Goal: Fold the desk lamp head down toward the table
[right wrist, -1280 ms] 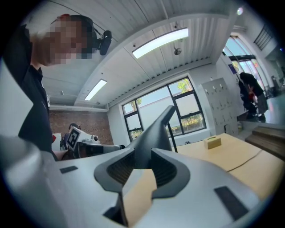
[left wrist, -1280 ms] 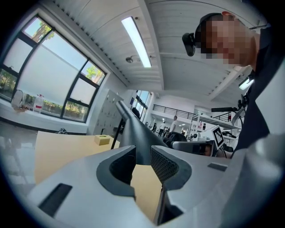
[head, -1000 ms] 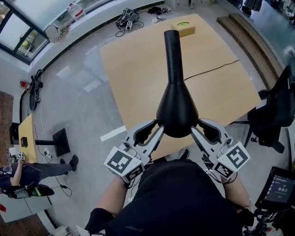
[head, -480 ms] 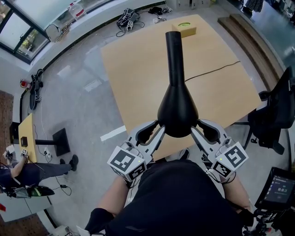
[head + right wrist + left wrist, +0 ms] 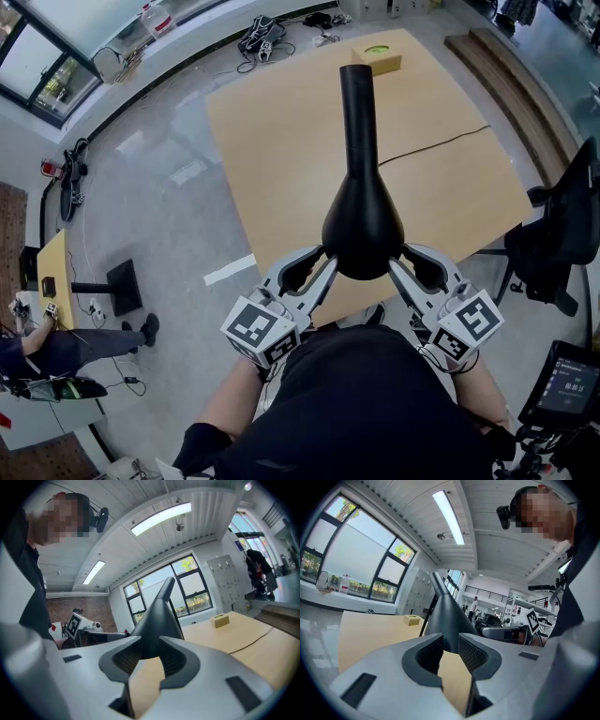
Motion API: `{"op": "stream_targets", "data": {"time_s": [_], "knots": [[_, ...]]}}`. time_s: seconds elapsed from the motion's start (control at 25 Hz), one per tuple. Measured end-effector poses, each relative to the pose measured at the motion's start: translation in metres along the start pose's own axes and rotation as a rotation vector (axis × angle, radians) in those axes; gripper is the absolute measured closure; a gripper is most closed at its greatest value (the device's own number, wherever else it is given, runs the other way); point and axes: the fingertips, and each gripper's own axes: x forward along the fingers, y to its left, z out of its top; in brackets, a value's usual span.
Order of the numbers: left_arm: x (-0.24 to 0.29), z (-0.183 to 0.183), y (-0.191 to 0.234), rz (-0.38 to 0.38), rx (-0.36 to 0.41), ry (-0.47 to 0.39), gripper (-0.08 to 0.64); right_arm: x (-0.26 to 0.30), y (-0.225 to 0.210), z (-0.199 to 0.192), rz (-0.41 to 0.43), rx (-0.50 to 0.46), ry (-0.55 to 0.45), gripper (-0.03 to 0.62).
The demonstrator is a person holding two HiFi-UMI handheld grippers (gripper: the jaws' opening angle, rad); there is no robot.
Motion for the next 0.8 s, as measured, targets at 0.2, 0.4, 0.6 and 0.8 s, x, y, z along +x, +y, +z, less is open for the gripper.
{"op": "stream_targets", "data": {"time_s": [0.2, 0.4, 0.6, 0.8], "knots": [[0.0, -0.004, 0.002, 0.008, -0.002, 0.002, 0.474, 0.001, -0.001, -0.003, -0.001, 0.001, 0.009, 0.477], [0.0, -0.006, 0.003, 0.012, -0.013, 0.007, 0.474, 0.002, -0.001, -0.006, -0.001, 0.004, 0.015, 0.477], [0.0, -0.008, 0.004, 0.023, -0.021, 0.014, 0.474, 0.004, -0.001, -0.008, -0.001, 0.006, 0.017, 0.477], [0.0, -0.012, 0.007, 0.022, -0.024, 0.018, 0.474, 0.006, -0.002, -0.011, -0.005, 0.002, 0.024, 0.477]]}}
